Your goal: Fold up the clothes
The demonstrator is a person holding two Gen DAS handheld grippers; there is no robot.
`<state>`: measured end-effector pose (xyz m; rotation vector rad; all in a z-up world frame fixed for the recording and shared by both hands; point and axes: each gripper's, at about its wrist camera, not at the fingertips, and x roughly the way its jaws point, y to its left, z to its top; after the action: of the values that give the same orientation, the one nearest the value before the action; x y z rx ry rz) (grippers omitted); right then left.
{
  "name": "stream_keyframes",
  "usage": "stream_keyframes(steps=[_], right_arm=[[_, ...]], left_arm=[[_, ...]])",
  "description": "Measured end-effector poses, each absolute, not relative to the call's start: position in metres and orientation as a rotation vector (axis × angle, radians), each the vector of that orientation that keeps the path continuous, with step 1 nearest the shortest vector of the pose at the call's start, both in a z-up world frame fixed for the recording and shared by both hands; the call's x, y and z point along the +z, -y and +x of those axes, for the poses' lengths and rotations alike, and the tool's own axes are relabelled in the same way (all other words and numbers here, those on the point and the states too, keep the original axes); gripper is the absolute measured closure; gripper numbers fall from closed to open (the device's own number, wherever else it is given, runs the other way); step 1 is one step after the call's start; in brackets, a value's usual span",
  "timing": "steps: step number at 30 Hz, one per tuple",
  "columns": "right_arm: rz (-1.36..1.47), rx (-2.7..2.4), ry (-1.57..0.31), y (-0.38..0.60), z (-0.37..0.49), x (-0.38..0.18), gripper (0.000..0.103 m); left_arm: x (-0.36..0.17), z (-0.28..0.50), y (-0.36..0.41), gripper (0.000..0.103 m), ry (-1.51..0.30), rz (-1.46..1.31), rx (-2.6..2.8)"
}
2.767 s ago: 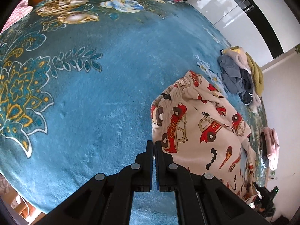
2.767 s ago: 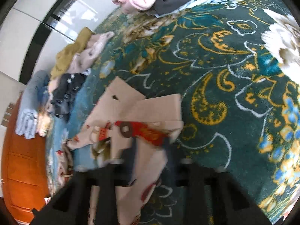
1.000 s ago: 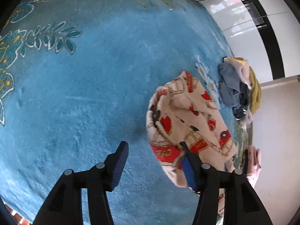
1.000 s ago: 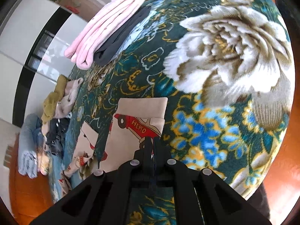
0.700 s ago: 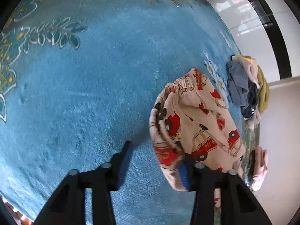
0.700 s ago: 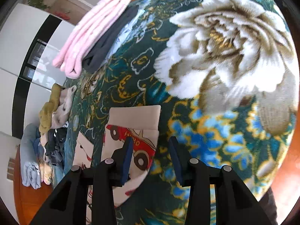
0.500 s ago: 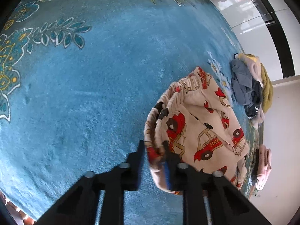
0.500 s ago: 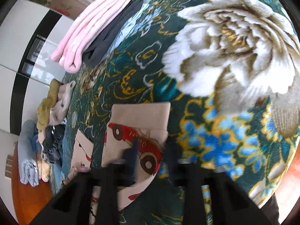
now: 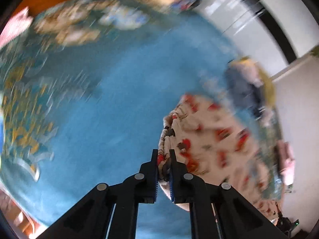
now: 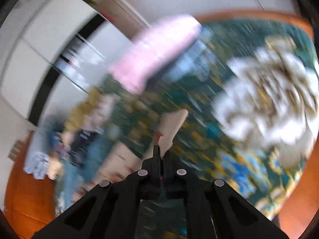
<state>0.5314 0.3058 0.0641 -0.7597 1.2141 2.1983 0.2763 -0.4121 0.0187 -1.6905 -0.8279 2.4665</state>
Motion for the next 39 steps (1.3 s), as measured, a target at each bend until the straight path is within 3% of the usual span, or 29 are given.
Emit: stream_keyframes(steps=[3, 9, 11, 12, 15, 16, 20, 25, 29, 31, 36, 39], right_arm=[[-0.847, 2.111, -1.258, -0.307, 0.536, 0.031, 0.102], [-0.888, 2.071, -1.290, -0.308, 0.537, 0.017, 0.099], [-0.903, 2.090, -1.267, -0.307, 0.536, 0.022, 0.099], [-0.916, 2.088, -1.250, -0.307, 0.535, 0.024, 0.098], [-0.913, 2.054, -1.185, -0.310, 0.542, 0.030, 0.087], [-0.902, 2.029, -1.141, -0.311, 0.544, 0.034, 0.083], [-0.818, 2.056, -1.114, -0.312, 0.528, 0.060, 0.080], [-0.969, 2.202, -1.381, -0.291, 0.429, 0.051, 0.077], [-1.086, 2.158, -1.448, -0.275, 0.377, 0.028, 0.077], [-1.130, 2.105, -1.442, -0.269, 0.364, 0.020, 0.077], [-1.026, 2.012, -1.689, -0.256, 0.359, 0.001, 0.074], [-0.964, 1.995, -1.712, -0.253, 0.361, 0.001, 0.079]], left_arm=[[-0.005, 0.283, 0.424, 0.094, 0.920, -1.742, 2.429], [0.001, 0.275, 0.421, 0.088, 0.861, -1.722, 2.421], [0.004, 0.274, 0.426, 0.081, 0.836, -1.724, 2.435], [0.006, 0.274, 0.427, 0.071, 0.825, -1.728, 2.444], [0.015, 0.267, 0.436, 0.054, 0.820, -1.686, 2.470], [0.017, 0.261, 0.437, 0.052, 0.806, -1.669, 2.482], [0.023, 0.218, 0.421, 0.050, 0.726, -1.633, 2.489], [0.007, 0.159, 0.387, 0.048, 0.698, -1.710, 2.404], [0.000, 0.133, 0.364, 0.048, 0.567, -1.763, 2.371], [-0.004, 0.126, 0.357, 0.048, 0.553, -1.778, 2.366], [-0.008, 0.120, 0.346, 0.048, 0.564, -1.754, 2.343], [-0.010, 0.120, 0.347, 0.050, 0.573, -1.762, 2.351]])
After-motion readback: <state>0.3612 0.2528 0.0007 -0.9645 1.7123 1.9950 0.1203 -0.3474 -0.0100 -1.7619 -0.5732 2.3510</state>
